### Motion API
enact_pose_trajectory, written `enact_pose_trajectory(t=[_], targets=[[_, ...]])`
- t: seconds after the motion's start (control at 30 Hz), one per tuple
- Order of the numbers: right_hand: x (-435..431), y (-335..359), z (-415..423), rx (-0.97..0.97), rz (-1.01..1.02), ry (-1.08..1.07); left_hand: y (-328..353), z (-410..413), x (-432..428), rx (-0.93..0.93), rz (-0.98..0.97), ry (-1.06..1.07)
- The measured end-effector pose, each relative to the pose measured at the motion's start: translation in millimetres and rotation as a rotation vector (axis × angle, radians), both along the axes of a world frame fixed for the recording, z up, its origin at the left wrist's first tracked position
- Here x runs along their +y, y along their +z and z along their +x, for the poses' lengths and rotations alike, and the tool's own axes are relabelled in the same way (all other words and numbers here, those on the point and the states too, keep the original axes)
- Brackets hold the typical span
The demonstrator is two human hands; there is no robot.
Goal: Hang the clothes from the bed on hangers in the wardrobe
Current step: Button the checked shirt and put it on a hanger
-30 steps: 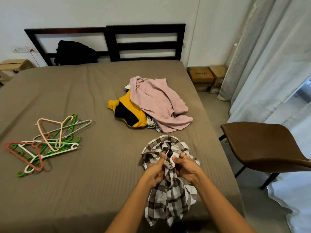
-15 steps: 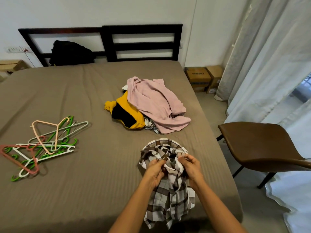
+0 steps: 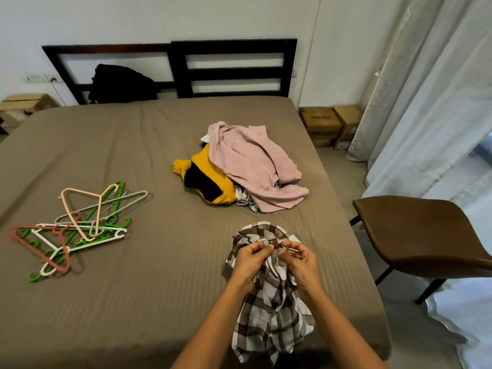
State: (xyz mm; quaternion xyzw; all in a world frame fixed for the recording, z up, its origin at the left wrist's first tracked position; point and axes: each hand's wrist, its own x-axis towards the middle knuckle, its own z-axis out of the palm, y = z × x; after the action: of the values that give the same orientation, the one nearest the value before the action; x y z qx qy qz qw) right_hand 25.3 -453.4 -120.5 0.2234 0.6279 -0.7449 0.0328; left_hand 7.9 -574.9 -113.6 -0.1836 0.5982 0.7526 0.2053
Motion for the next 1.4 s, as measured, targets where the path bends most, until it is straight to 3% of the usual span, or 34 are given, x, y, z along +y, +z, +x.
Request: enact_pose_trajectory(t=[0.13,0.23,0.47,0.6,0.77,0.97,1.17,1.4], targets=[[-4.1,3.9,-1.9,-0.219,-0.288,-0.186,3.1,-3.6,1.5,-0.017,-0.027,0.055],[-1.6,10.3,-3.0,-0.421,-0.52,-0.19,3.3,-3.9,2.9,-0.037,0.024,0.114],[3.9,12.4,-7.1,-0.352,-0.561,-0.125,6.0,0.2,1.5,-0.054,0.154,0.093],[3.3,15.9,-5.1,-0.125,-0.387,-0.028,4.0,-2.1,-2.6,-0.019,0.066,0.049],[6.3,20.9,0.6,0.095,0.118,0.101,13.1,0.7,-6.3,0.056,-0.035,-0.035],[7.9,23.7,4.0,0.177,0.452,0.165,9.1,1.2,-8.8,0.161,-0.197,-0.119],[6.2,25.1,6.1,0.132,0.58,0.217,6.4,3.7,-9.2,0.259,-0.396,-0.147],[10.5,26.6,5.7,0.086,0.335,0.26,5.8,7.1,-13.7,0.293,-0.481,-0.124]])
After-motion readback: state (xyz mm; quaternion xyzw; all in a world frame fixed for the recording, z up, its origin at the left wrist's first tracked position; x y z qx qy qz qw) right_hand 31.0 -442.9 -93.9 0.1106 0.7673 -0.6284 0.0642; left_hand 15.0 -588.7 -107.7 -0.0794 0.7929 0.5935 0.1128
